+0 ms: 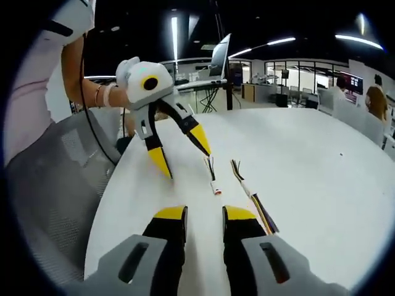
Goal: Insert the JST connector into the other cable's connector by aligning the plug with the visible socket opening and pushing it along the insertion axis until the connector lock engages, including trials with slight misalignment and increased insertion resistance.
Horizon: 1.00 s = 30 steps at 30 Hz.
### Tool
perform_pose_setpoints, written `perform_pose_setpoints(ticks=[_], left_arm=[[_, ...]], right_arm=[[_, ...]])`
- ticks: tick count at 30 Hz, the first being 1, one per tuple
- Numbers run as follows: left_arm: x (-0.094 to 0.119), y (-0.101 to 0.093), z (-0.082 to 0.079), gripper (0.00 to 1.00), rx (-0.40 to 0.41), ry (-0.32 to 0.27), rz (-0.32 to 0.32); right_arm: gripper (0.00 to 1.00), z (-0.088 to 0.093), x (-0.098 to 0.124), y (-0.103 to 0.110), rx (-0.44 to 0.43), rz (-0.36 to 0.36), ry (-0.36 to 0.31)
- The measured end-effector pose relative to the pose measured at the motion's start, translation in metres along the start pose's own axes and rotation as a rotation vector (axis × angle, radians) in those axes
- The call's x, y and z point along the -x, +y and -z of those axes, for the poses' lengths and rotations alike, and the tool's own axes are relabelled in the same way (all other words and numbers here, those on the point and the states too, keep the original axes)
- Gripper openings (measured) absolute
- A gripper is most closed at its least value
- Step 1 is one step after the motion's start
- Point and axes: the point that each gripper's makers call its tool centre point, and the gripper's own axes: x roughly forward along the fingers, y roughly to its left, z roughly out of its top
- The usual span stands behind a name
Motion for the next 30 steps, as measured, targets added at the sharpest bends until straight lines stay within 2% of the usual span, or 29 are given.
perform_pose_setpoints(ticks=[5, 11, 17, 24, 25, 27, 30], left_arm=[[-0.001, 0.003, 0.008, 0.32, 0.052, 0.002, 0.025], [-0.005, 0.006, 0.010, 0.27, 0.120, -0.028, 0.054], [-0.013, 0.009, 0.010, 0.27, 0.180, -0.057, 0.093], [-0.020, 0.014, 0.009, 0.24, 0.221, -0.092, 0.114], [-0.021, 0.015, 0.010, 0.23, 0.226, -0.094, 0.114], [-0.024, 0.018, 0.013, 0.22, 0.213, -0.077, 0.105], [-0.025, 0.018, 0.011, 0.18, 0.242, -0.097, 0.120]], right_arm=[[0.20, 0.003, -0.001, -0.001, -0.007, 0.001, 0.003], [0.20, 0.008, -0.004, -0.005, -0.011, -0.002, 0.016], [0.20, 0.008, -0.007, -0.012, -0.013, 0.000, 0.008], [0.18, 0.009, -0.010, -0.020, -0.014, 0.006, 0.002], [0.18, 0.011, -0.011, -0.026, -0.018, 0.022, 0.001], [0.15, 0.013, -0.012, -0.030, -0.016, 0.021, 0.000], [0.13, 0.012, -0.013, -0.033, -0.018, 0.024, -0.006]])
